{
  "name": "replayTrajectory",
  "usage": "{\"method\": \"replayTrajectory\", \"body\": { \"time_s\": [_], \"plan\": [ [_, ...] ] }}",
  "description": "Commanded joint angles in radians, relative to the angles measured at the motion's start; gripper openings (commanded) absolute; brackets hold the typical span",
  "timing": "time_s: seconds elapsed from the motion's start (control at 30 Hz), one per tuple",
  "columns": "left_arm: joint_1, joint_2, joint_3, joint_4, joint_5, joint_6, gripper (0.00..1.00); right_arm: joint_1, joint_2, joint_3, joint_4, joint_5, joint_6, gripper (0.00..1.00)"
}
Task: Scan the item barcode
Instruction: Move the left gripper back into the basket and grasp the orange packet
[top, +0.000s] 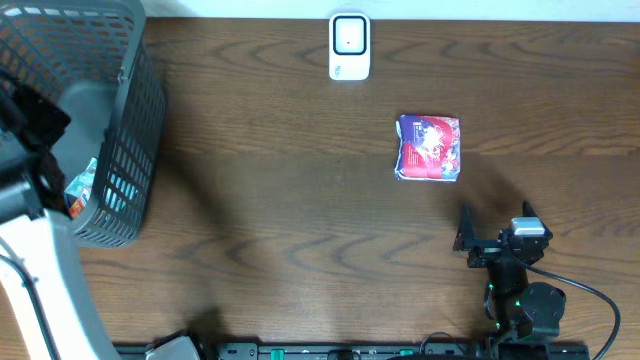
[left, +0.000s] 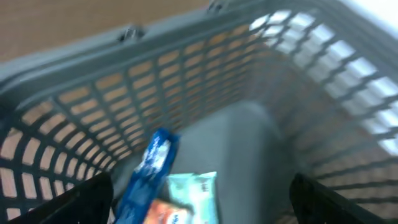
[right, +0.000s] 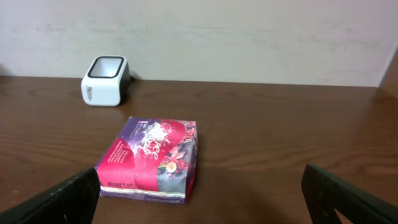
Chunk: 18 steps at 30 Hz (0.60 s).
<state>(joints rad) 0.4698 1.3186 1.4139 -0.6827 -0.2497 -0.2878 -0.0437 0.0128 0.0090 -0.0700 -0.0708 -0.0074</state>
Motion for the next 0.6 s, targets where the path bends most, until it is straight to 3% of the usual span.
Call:
{"method": "replayTrajectory", "body": {
  "time_s": [0.0, 0.4, 0.57],
  "plan": [
    [0.025, 0.094, 0.003, -0.026, 0.006, -0.023, 1.00, -0.005, -0.004, -0.003, -0.002, -0.002, 0.014, 0.99],
    [0.026, 0.375, 0.003, -0.248, 0.007, -0.258, 0.98, -0.005, -0.004, -0.003, -0.002, -0.002, 0.014, 0.99],
    [0.026, 0.447, 0.003, -0.267, 0.066, -0.267, 0.98, -0.005, -0.004, -0.003, -0.002, -0.002, 0.014, 0.99]
  ]
}}
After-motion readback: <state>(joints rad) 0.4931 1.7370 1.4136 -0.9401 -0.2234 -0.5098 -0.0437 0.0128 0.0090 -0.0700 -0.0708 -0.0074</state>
